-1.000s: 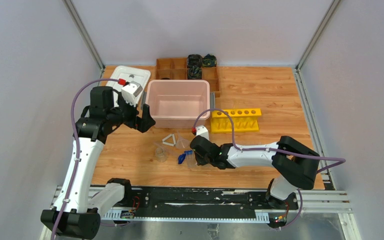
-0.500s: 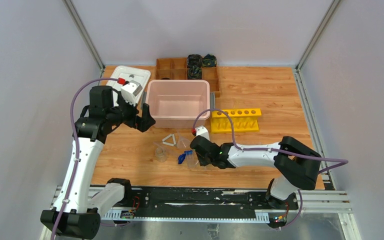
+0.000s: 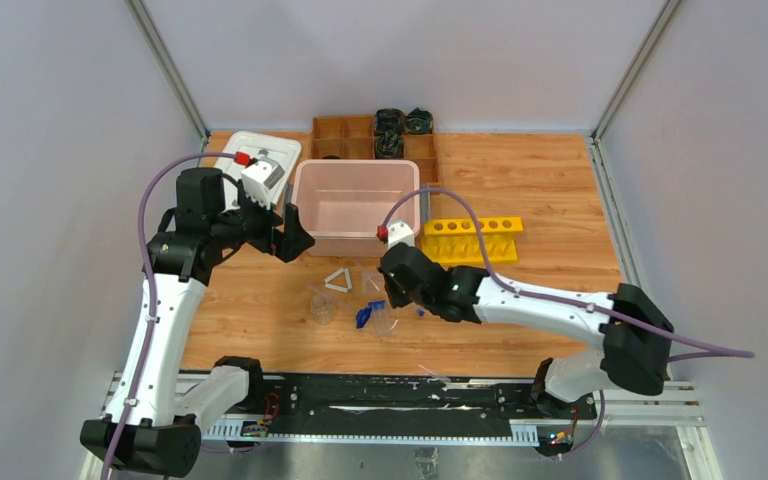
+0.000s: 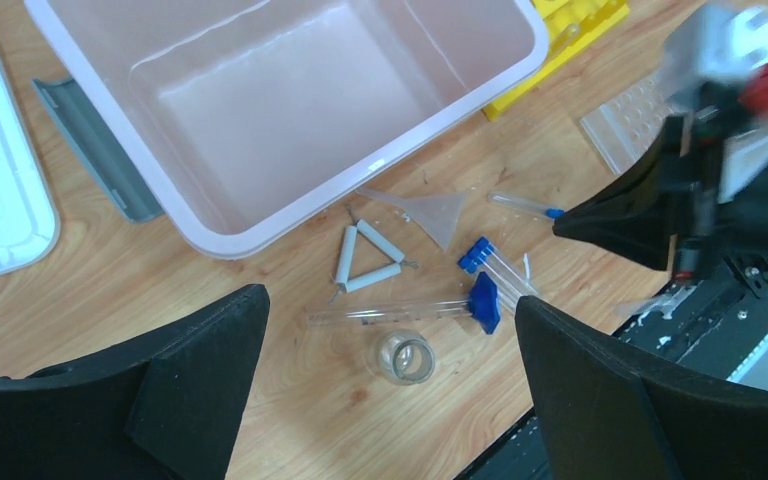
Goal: Organize the chemistry lab equipment
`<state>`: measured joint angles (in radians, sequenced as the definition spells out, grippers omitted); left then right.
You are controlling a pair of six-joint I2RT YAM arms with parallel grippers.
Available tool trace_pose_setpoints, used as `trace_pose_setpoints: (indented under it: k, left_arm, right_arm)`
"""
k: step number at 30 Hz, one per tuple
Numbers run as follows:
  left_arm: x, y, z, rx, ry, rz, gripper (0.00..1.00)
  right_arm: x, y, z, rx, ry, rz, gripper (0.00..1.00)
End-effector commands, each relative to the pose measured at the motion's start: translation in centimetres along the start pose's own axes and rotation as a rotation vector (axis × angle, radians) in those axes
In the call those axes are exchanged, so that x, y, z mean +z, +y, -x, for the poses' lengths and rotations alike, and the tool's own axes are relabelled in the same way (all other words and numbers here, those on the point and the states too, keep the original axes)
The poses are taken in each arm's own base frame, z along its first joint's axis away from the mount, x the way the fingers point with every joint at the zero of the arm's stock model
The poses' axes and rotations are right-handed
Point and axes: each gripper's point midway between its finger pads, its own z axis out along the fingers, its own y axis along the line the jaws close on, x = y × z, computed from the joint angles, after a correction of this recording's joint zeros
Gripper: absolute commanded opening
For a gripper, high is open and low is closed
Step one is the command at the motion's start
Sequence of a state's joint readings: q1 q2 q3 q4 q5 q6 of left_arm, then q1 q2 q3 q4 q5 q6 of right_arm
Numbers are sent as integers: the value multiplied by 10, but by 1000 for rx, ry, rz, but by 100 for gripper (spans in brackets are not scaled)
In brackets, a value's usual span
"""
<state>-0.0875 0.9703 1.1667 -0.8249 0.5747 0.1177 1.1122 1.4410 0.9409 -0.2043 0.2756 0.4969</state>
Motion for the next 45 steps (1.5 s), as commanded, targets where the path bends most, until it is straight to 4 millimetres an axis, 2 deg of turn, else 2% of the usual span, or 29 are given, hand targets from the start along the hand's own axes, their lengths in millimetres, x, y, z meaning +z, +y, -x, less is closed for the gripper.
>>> trace_pose_setpoints:
  k: [1, 3, 5, 6, 7, 14, 17, 24, 28, 32, 39, 45]
  left_arm:
    - [-3, -13, 13, -8, -28, -57, 100]
    - [-1, -11, 11, -19, -21, -52, 100]
    - [-1, -10, 9, -18, -17, -49, 100]
    - [0, -10, 8, -15, -15, -49, 100]
    - [-1, -10, 7, -10, -16, -51, 100]
    - [-1, -11, 5, 1, -15, -58, 100]
    - [-1, -11, 5, 5, -16, -58, 100]
    - [-1, -14, 2, 19, -14, -73, 100]
    - [2, -13, 1, 2, -5, -76, 100]
    - [0, -13, 3, 9, -11, -73, 100]
    - [0, -11, 1, 20, -10, -62, 100]
    - [1, -11, 0, 18, -7, -61, 100]
  right_arm:
    - [-38, 3, 73, -3, -185, 9, 0]
    - [-41, 2, 85, -11, -208, -9, 0]
    - [-37, -3, 81, -4, -179, -37, 12]
    - [-34, -4, 74, 4, -161, -38, 17]
    - [-31, -5, 66, 12, -144, -39, 19]
    - [-21, -25, 12, 41, -53, -73, 19]
    - [-21, -36, -5, 52, -20, -109, 22]
    - [-23, -54, -39, 74, 47, -145, 36]
    - [-8, -60, -45, 70, 86, -156, 47]
    - [12, -61, -45, 69, 99, -137, 51]
    - [36, -59, -47, 47, 138, -107, 51]
    - [51, -61, -54, 53, 178, -107, 45]
